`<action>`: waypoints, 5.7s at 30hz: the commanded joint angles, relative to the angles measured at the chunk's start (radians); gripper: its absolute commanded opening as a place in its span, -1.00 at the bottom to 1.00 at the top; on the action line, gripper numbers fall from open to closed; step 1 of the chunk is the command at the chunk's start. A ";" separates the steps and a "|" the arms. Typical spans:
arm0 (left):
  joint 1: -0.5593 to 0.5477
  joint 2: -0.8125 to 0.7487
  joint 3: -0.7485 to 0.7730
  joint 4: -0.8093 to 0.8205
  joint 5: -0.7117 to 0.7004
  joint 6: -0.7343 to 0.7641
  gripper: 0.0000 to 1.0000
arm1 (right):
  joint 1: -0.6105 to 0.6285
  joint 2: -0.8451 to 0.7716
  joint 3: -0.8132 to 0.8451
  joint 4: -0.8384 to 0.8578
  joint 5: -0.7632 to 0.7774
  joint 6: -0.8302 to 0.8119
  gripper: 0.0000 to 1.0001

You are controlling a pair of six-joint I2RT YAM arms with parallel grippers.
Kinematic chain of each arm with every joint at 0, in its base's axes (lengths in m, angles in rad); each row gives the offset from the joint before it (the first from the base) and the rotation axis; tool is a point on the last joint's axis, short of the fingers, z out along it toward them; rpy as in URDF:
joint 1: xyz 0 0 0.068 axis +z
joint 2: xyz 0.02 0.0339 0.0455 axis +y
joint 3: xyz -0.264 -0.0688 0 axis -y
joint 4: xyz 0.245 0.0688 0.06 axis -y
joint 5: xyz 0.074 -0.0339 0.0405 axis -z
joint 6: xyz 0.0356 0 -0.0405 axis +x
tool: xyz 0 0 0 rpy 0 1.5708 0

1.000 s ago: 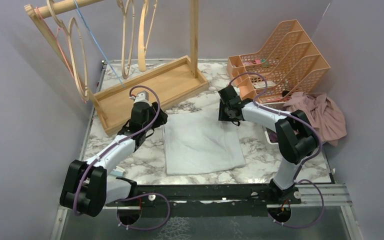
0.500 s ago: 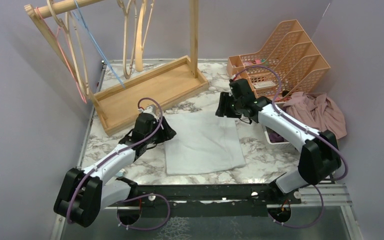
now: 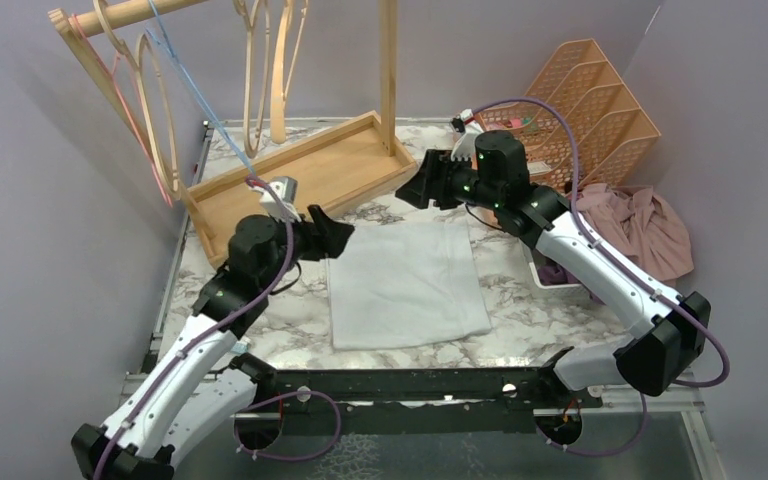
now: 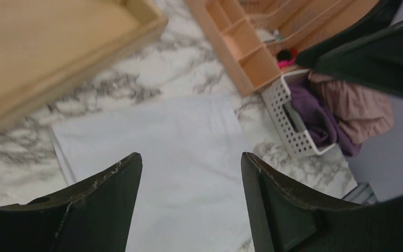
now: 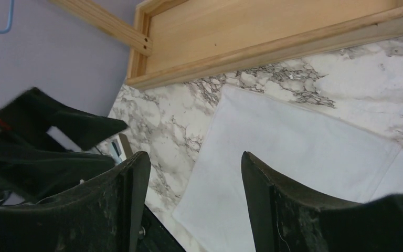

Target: Place the skirt on the hanger

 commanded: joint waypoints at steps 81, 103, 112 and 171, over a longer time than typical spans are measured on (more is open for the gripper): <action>0.585 0.487 1.353 -0.660 -0.097 0.356 -1.00 | 0.000 0.002 -0.106 -0.106 0.004 0.011 0.28; 0.383 0.210 1.220 -0.579 0.381 0.482 -1.00 | 0.000 -0.230 -0.079 -0.165 0.065 -0.037 0.29; 0.330 0.331 0.982 -0.213 0.765 0.129 -1.00 | 0.000 -0.304 -0.098 -0.070 0.126 -0.033 0.30; -0.126 0.364 0.632 0.045 0.012 -0.126 0.51 | 0.000 -0.089 -0.089 0.260 -0.114 0.189 -0.98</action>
